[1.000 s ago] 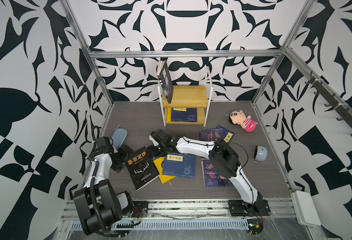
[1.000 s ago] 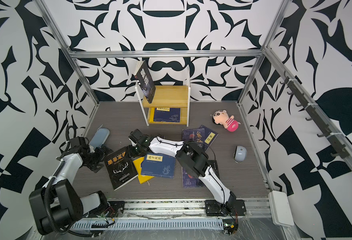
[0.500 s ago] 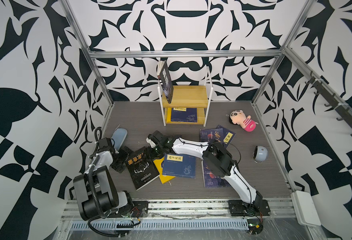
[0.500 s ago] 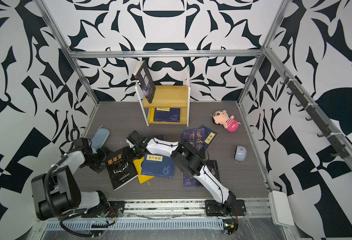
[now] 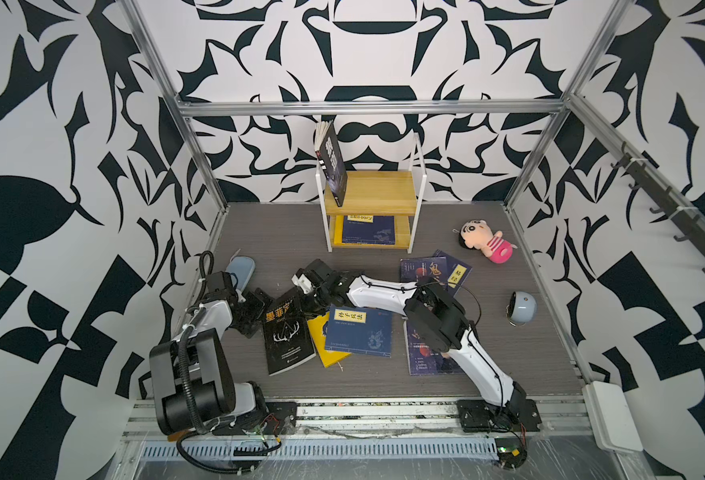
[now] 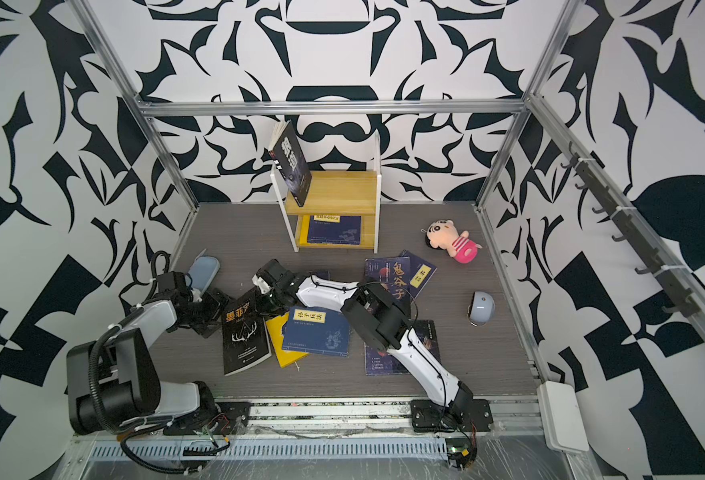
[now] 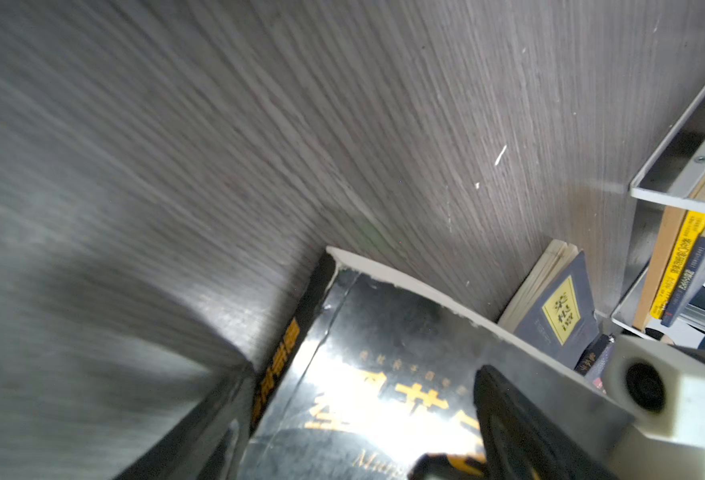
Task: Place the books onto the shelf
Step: 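Lift the black book off the table with both grippers, tilting it upright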
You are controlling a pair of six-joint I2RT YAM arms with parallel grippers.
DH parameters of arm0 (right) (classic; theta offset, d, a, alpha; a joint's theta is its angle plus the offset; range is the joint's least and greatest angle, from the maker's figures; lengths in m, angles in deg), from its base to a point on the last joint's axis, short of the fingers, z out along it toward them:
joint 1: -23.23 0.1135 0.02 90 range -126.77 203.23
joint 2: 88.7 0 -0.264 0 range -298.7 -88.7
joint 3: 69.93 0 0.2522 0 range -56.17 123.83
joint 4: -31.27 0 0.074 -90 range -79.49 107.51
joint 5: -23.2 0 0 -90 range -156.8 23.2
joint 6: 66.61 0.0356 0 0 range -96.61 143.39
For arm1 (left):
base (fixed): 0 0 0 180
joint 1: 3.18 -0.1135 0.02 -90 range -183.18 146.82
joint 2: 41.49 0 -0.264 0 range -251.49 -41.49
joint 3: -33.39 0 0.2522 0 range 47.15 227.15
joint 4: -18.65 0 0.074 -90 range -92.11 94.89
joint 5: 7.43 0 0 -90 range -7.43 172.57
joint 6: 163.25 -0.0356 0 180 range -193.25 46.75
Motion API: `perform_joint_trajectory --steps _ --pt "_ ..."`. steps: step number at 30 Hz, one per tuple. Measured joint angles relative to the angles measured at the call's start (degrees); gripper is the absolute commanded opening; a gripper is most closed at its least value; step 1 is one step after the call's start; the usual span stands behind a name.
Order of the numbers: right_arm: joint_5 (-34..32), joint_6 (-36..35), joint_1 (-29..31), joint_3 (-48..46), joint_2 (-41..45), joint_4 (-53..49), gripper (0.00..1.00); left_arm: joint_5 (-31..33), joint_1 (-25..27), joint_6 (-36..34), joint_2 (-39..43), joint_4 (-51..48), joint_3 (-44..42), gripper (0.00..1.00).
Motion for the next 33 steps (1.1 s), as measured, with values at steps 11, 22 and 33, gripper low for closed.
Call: perform_joint_trajectory --steps 11,22,33 --pt "0.22 -6.23 -1.77 -17.62 16.61 8.50 0.01 -2.21 0.70 -7.67 8.72 -6.75 13.84 0.99" --pt "2.97 -18.38 -9.77 -37.44 36.06 22.43 0.00 -17.66 7.98 -33.86 10.62 -13.66 34.42 0.99" --pt "7.32 -41.81 -12.11 -45.97 51.78 19.71 0.00 -23.96 19.58 -59.34 6.99 -30.10 46.10 0.96"
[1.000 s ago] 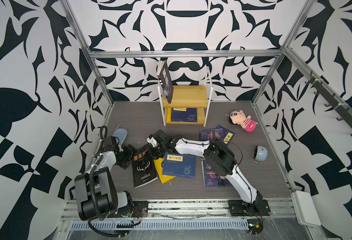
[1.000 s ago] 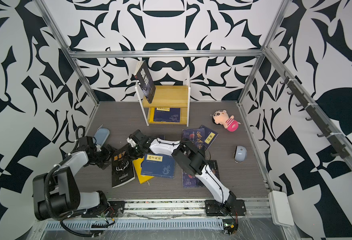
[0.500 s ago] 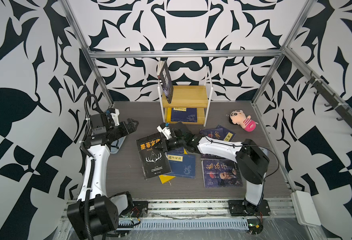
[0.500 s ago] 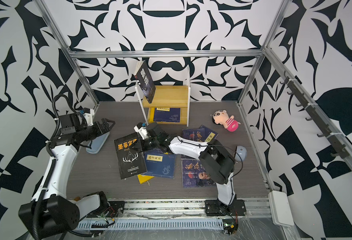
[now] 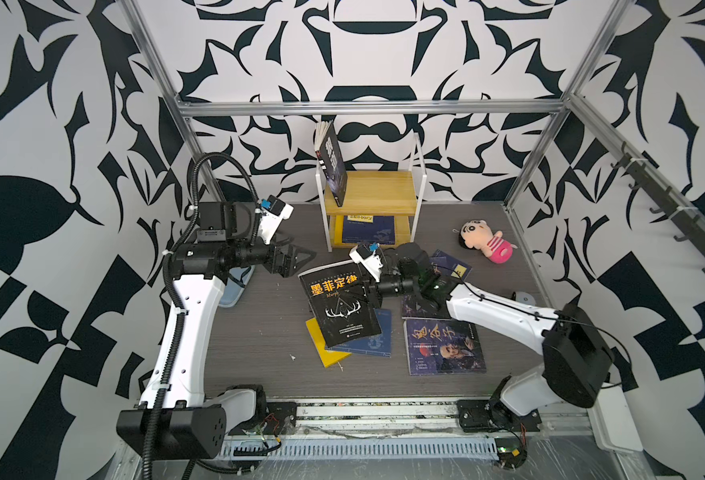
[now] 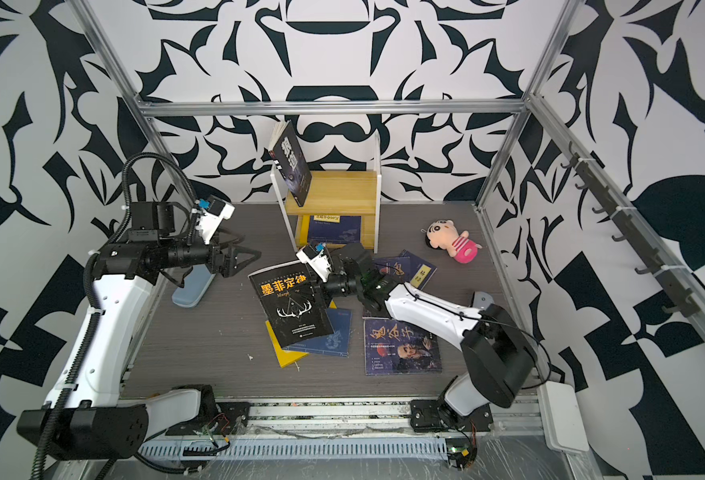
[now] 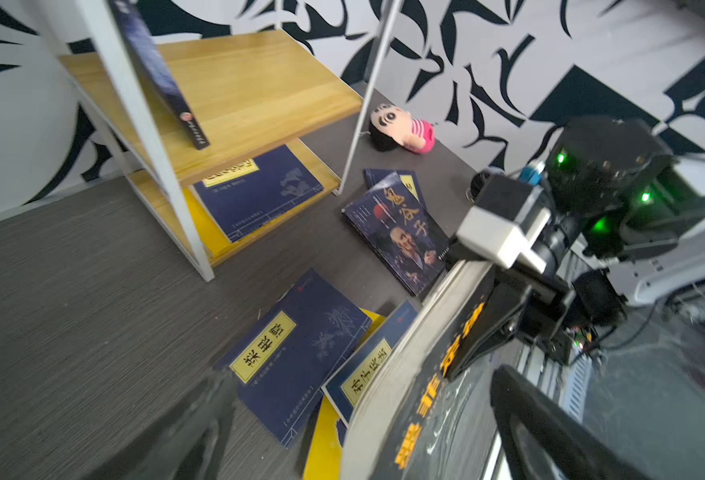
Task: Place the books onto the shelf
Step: 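Lift the black book off the table with both grippers, tilting it upright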
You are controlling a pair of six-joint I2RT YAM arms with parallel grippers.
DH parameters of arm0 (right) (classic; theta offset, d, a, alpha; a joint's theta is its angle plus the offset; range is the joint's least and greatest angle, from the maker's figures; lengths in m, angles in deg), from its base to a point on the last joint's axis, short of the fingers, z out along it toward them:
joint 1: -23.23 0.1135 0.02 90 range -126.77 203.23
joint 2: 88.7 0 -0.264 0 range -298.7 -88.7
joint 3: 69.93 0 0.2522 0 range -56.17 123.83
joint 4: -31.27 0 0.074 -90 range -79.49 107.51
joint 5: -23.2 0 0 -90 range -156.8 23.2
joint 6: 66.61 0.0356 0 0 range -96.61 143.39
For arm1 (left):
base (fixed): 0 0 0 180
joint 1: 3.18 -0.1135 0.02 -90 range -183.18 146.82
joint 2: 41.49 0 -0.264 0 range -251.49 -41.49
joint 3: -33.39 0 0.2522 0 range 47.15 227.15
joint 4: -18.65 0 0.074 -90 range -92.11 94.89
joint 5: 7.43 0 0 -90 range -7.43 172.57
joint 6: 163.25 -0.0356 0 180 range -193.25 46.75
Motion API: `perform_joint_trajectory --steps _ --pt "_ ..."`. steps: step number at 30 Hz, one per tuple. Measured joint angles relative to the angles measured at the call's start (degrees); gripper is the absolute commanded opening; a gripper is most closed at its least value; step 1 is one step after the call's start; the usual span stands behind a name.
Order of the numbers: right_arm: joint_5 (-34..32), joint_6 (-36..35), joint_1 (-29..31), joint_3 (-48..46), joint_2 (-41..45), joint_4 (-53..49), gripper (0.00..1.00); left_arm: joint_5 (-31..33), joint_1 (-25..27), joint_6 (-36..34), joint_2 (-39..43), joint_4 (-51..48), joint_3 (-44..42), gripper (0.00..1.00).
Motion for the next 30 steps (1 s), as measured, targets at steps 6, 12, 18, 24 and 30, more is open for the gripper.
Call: perform_joint_trajectory --steps 6,12,18,24,30 --pt "1.53 -9.53 0.00 -0.48 3.85 -2.08 0.00 -1.84 4.68 -6.05 -2.32 -5.64 2.51 0.92" --pt "1.77 -13.25 0.00 -0.48 3.78 -4.61 0.00 -5.35 7.67 -8.68 -4.07 -8.02 3.78 0.78" --pt "1.95 -13.86 0.00 -0.33 3.67 -4.61 0.00 -8.39 9.66 -8.74 -4.66 -9.03 2.67 0.71" --pt "2.14 -13.86 0.00 0.11 3.02 -4.52 0.00 -8.59 11.04 -10.40 -4.68 -10.16 0.87 0.65" --pt "2.34 -13.53 0.00 0.13 2.80 -3.89 0.00 -7.96 12.13 -11.98 -4.74 -10.95 -0.04 0.48"
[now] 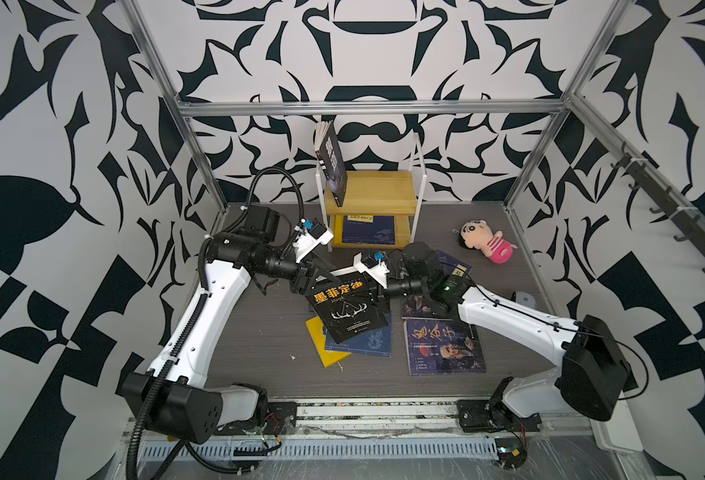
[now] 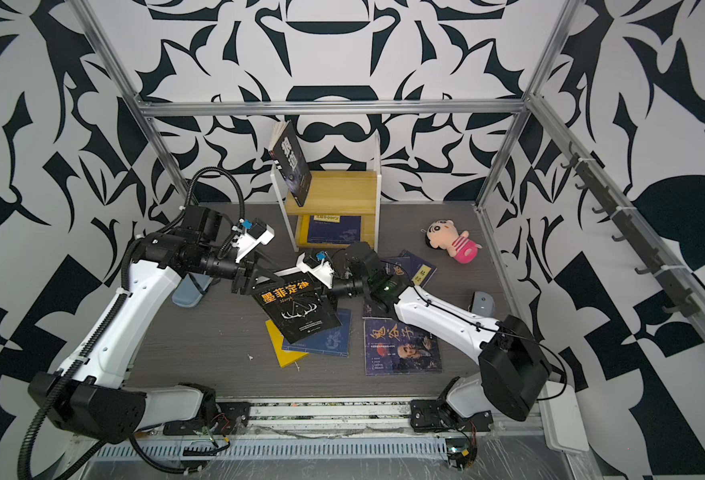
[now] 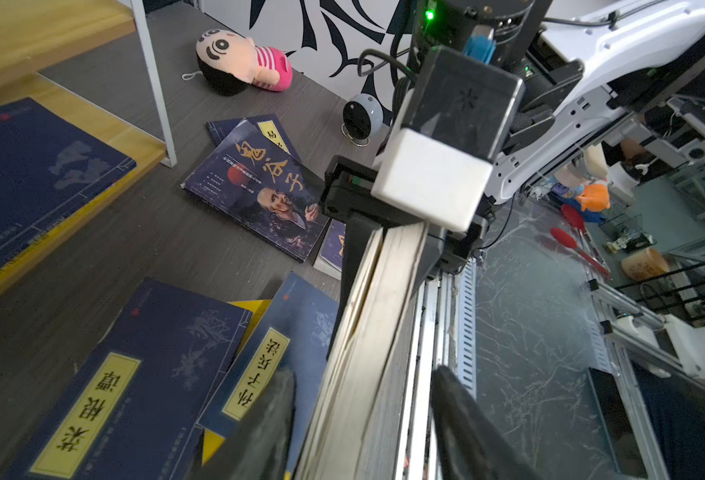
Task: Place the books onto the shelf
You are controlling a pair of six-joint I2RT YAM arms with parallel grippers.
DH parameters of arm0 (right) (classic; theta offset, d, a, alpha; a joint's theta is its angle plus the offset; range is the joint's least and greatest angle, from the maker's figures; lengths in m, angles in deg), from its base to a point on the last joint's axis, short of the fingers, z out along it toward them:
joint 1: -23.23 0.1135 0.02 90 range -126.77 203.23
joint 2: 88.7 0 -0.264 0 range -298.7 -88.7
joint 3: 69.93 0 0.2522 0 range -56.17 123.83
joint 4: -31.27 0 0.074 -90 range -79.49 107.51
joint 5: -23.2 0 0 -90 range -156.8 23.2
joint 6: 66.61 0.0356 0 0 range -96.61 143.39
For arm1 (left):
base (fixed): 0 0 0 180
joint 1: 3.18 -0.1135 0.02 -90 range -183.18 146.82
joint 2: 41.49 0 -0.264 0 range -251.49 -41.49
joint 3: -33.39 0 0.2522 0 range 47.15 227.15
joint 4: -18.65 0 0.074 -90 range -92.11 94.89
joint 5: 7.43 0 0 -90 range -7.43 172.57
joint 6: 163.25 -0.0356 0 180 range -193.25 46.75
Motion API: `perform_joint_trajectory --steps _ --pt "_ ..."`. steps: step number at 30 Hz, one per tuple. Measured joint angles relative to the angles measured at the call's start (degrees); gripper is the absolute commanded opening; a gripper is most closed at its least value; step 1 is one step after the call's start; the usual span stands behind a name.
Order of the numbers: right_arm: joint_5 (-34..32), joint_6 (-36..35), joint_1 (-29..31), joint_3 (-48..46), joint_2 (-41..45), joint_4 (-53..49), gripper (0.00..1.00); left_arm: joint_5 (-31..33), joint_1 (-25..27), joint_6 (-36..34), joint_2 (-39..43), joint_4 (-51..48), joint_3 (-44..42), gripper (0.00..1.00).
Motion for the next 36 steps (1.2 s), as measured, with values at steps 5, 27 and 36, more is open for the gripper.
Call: perform_joint_trajectory --steps 5,27,36 --pt "0.57 0.76 0.00 0.00 -0.02 1.18 0.00 0.22 0.11 -0.87 0.02 0.22 -0.46 0.30" --pt "-11.61 3.50 0.00 -2.64 6.38 2.43 0.65 -1.20 -3.50 8.20 2.60 6.36 -4.17 0.00" --pt "-28.94 2.40 4.55 -5.20 13.09 -1.53 0.65 -0.33 -12.63 31.41 5.88 22.58 -8.41 0.00"
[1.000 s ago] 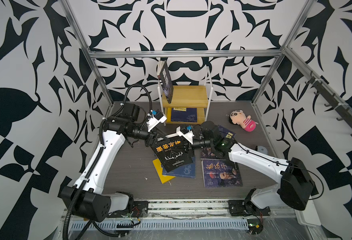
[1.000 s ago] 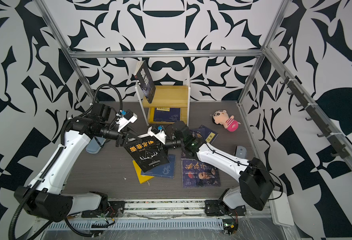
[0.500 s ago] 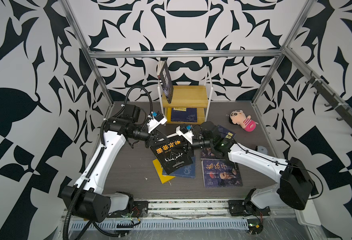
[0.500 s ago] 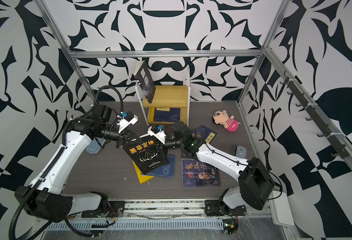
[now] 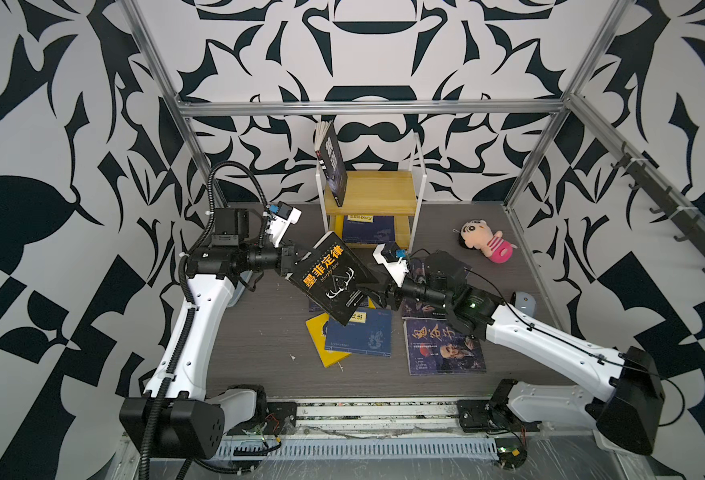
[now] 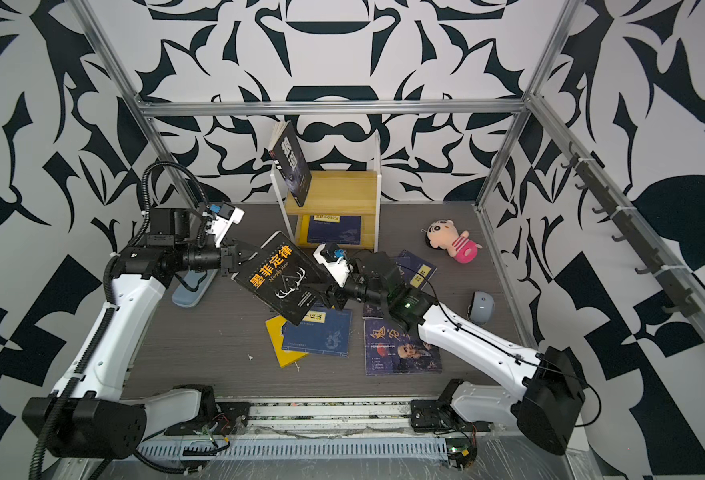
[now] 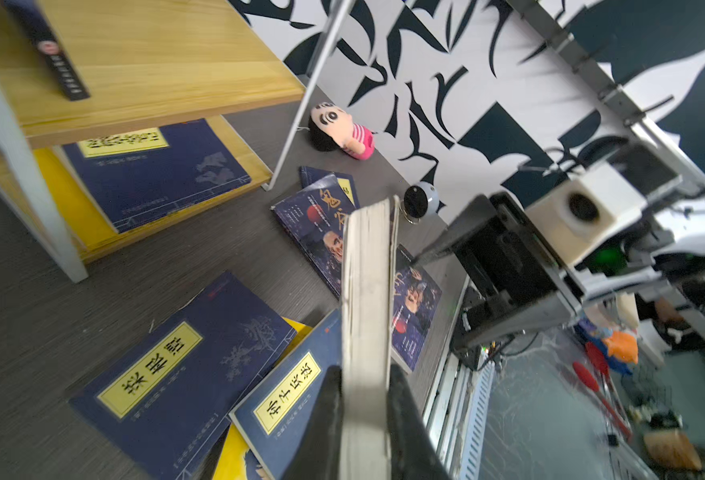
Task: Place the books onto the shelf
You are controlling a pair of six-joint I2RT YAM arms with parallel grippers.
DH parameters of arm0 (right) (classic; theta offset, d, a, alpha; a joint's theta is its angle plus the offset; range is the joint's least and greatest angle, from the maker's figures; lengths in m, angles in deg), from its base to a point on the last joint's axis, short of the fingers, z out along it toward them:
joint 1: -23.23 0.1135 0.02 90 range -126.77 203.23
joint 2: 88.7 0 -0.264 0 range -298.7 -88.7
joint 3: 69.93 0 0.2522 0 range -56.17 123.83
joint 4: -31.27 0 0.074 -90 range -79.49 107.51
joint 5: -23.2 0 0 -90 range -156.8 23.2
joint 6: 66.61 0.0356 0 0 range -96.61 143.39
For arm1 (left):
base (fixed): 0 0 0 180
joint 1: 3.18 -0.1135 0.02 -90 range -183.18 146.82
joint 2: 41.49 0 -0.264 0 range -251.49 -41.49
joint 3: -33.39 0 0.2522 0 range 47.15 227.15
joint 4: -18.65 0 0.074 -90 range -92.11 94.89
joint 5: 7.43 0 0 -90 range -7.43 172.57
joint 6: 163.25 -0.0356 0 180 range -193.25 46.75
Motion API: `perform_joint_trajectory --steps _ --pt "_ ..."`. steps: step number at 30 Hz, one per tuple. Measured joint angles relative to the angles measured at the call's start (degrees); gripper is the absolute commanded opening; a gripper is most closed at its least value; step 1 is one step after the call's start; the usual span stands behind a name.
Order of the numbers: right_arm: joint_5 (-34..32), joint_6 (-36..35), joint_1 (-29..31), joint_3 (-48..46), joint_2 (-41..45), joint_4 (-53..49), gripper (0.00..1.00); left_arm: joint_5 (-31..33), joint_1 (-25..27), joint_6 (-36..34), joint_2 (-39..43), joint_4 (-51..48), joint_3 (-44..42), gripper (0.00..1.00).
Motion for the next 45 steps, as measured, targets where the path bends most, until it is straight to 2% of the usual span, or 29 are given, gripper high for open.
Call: perform_joint_trajectory --steps 8,13,18,22,27,36,42,45 --pt "-18.95 -3.41 9.84 -0.04 -0.35 -1.05 0.65 7.61 -7.50 25.33 0.85 11.96 -5.68 0.00" --pt "-29.11 -7.85 14.75 0.17 -3.74 -0.35 0.65 10.64 -10.21 35.17 1.27 16.35 -7.74 0.00" --pt "-34.21 -11.50 17.03 0.31 -8.31 1.92 0.65 10.99 -11.82 42.64 2.78 19.87 -12.09 0.00" --pt "-35.60 -13.42 17.44 2.47 -12.04 3.63 0.65 11.72 -12.09 45.20 2.80 20.70 -12.87 0.00" --pt "-36.65 -15.37 17.49 9.92 -18.97 4.52 0.66 12.37 -12.13 47.50 3.13 21.73 -12.98 0.00" --pt "-38.56 -18.29 17.49 19.85 -27.91 3.80 0.63 13.07 -12.13 48.61 3.61 22.45 -13.84 0.00" --pt "-41.79 -21.14 17.49 26.12 -33.83 2.45 0.48 13.31 -12.13 48.76 3.67 22.45 -13.92 0.00" --pt "-43.69 -22.64 17.68 28.65 -36.44 2.08 0.35 13.53 -12.13 48.78 3.80 22.60 -13.92 0.00"
